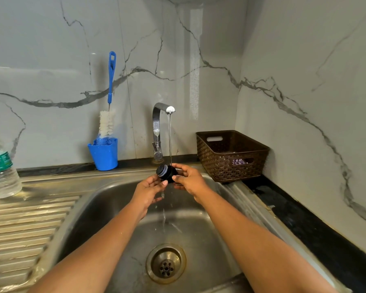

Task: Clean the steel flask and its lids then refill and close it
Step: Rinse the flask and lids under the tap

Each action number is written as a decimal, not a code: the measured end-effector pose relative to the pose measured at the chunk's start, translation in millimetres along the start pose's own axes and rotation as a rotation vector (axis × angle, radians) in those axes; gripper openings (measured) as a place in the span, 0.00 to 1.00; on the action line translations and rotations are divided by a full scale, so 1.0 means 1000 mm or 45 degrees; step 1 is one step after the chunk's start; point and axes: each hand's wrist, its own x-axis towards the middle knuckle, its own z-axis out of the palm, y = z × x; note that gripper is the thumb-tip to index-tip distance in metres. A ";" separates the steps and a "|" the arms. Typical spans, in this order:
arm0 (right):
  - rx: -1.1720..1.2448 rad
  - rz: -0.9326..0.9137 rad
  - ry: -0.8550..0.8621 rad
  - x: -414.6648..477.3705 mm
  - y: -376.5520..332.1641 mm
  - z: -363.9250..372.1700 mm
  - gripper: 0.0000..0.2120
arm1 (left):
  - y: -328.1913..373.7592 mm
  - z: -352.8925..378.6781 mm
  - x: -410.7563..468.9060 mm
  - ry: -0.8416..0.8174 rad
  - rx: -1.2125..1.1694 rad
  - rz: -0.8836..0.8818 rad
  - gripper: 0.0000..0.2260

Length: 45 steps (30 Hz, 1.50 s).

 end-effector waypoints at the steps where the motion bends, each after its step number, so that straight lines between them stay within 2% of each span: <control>1: 0.009 -0.005 -0.016 -0.001 0.000 -0.001 0.22 | 0.000 0.000 -0.001 0.008 -0.003 0.026 0.16; 8: -0.008 0.033 -0.050 0.000 0.007 -0.010 0.21 | 0.003 0.001 0.000 0.039 0.191 0.288 0.22; 12: -0.021 0.059 -0.027 -0.001 0.010 -0.015 0.19 | 0.003 0.005 0.002 0.055 0.391 0.412 0.21; 18: -0.053 0.111 -0.012 -0.001 0.012 -0.014 0.13 | -0.002 0.005 0.003 0.096 0.404 0.318 0.16; 23: -0.079 0.186 -0.036 -0.001 0.011 -0.010 0.15 | -0.004 0.004 0.006 0.101 0.412 0.265 0.15; 27: 0.053 0.344 -0.078 -0.002 0.012 -0.017 0.09 | -0.005 0.012 0.007 0.111 0.496 0.254 0.16; 31: 0.184 0.387 -0.059 -0.001 0.013 -0.023 0.03 | -0.001 0.020 0.005 0.080 0.555 0.281 0.16; 35: 0.031 0.338 0.024 -0.001 0.011 -0.013 0.06 | -0.001 0.017 0.005 0.109 0.516 0.183 0.13; 38: -0.042 0.212 0.074 0.002 0.009 -0.004 0.12 | 0.001 0.010 0.001 0.054 0.297 0.029 0.11; 41: -0.154 0.113 0.031 0.003 0.008 -0.003 0.16 | 0.004 0.002 -0.004 -0.022 0.096 -0.104 0.08; 43: -0.166 0.090 -0.022 0.002 0.009 -0.007 0.18 | 0.004 -0.001 -0.005 -0.044 0.093 -0.099 0.09; 45: -0.140 0.102 -0.056 0.001 0.010 -0.012 0.21 | 0.004 -0.001 -0.004 -0.037 0.165 0.005 0.13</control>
